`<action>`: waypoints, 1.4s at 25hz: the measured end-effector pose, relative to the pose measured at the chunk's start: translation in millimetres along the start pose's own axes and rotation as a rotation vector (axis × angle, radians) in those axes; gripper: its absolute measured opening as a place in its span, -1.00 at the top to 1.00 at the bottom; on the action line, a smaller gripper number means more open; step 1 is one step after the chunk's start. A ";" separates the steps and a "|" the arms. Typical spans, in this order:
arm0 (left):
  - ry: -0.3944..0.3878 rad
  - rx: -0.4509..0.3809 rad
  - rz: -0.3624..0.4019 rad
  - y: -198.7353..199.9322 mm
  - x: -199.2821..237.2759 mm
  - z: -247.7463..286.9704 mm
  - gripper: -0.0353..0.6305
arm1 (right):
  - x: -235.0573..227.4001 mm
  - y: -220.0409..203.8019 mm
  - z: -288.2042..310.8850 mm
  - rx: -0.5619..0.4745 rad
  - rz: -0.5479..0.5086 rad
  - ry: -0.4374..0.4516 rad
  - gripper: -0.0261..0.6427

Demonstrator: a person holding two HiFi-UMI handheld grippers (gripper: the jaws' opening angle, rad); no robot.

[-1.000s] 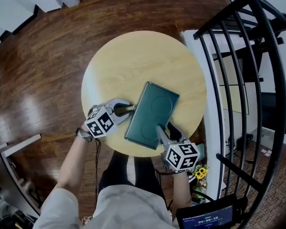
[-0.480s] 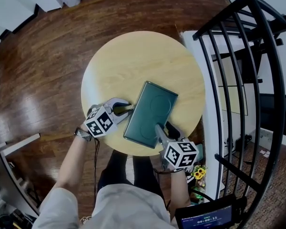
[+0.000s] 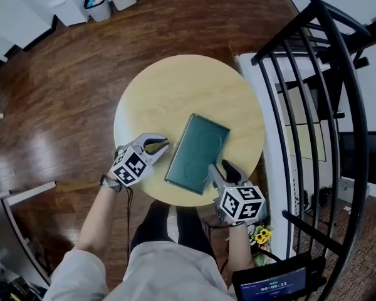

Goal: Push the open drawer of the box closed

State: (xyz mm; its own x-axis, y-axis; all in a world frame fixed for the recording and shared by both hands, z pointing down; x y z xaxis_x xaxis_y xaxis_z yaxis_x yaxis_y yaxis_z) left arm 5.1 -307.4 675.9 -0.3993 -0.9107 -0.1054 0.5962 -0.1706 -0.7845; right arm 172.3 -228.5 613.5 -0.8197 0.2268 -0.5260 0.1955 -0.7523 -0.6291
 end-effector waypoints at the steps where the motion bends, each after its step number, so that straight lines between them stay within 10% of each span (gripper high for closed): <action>1: 0.034 -0.011 -0.008 6.3 5.0 -3.1 0.78 | 2.2 4.8 -1.5 -0.004 -0.015 -0.002 0.37; 23: 0.469 -0.315 -0.211 171.6 69.7 -134.2 0.87 | 95.8 136.3 -39.1 -0.194 -0.315 0.124 0.40; 35: 0.535 -0.429 -0.111 226.2 53.4 -166.0 0.87 | 125.5 176.8 -52.2 -0.253 -0.481 0.110 0.59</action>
State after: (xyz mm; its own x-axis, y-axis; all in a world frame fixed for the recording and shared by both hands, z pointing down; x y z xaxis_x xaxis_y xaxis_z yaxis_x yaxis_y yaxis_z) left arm 3.0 -332.2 391.4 -0.7960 -0.5673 -0.2111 0.2483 0.0121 -0.9686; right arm 132.1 -300.8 406.5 -0.7899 0.5817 -0.1939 -0.0526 -0.3793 -0.9238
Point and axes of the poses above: the fingertips, and each gripper's own axes: z forward along the fingers, x to its left, y out of its top, the point moved 2 cm from there along -z, backward along the fingers, and after that the axes turned 13 degrees about y, right-handed, at the moved point
